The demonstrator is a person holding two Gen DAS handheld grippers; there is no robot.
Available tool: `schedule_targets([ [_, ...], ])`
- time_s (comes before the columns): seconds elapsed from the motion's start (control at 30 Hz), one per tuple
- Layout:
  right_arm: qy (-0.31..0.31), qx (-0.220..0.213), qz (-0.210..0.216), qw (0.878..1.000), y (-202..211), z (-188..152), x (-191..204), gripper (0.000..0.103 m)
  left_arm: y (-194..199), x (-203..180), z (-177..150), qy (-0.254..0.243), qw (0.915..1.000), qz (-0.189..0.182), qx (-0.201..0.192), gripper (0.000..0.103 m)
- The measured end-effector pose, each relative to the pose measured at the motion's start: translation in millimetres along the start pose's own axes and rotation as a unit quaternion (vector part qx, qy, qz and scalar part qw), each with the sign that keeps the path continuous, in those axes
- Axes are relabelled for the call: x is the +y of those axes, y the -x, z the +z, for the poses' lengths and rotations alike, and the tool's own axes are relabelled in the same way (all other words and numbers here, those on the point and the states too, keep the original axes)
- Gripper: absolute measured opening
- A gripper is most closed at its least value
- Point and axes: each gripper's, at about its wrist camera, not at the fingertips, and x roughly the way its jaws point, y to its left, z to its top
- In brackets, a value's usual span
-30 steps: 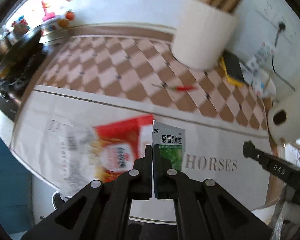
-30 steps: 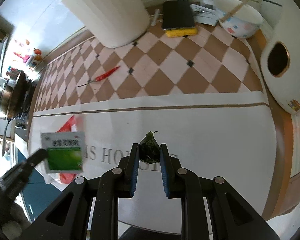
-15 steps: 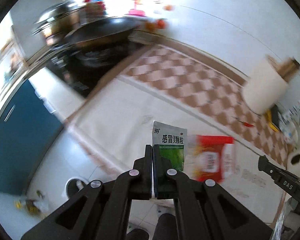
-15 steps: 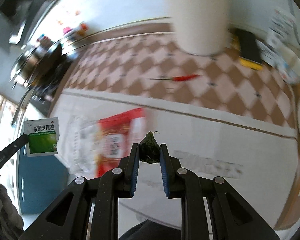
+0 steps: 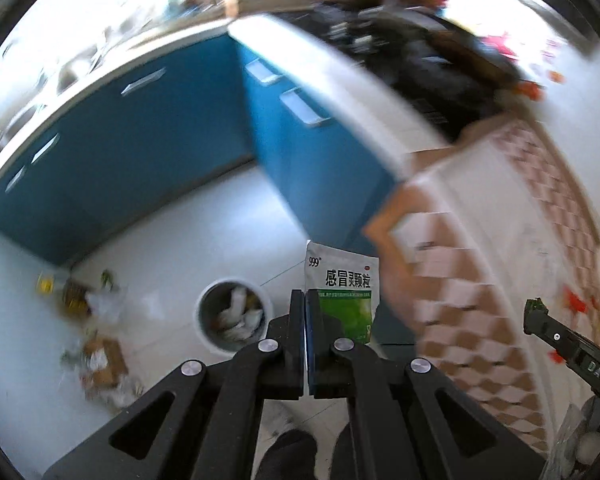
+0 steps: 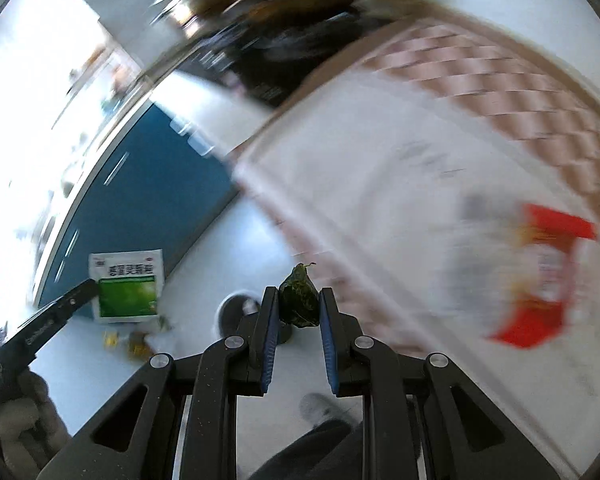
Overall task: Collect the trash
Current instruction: 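Lift the green sachet with the left tool and carry it toward the bin, then open the left tool over the bin to drop the green sachet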
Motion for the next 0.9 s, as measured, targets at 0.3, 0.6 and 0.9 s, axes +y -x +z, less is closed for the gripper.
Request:
schedule_targets([
  [0.3, 0.065, 0.088, 0.049, 0.993, -193.3, -44.5, 103.8, 0.021, -195.7, 147.5, -37.8, 0.132, 0.9853, 0.011, 0.108, 0.000],
  [0.6, 0.114, 0.181, 0.082, 0.973, -458.9, -112.1, 127.8, 0.021, -407.4, 237.4, -117.3, 0.220, 0.9592, 0.008, 0.178, 0.000],
  [0.9, 0.147, 0.270, 0.093, 0.947, -643.9, -176.6, 133.4, 0.024, -469.4, 269.2, -158.6, 0.199, 0.9569, 0.087, 0.192, 0.007],
])
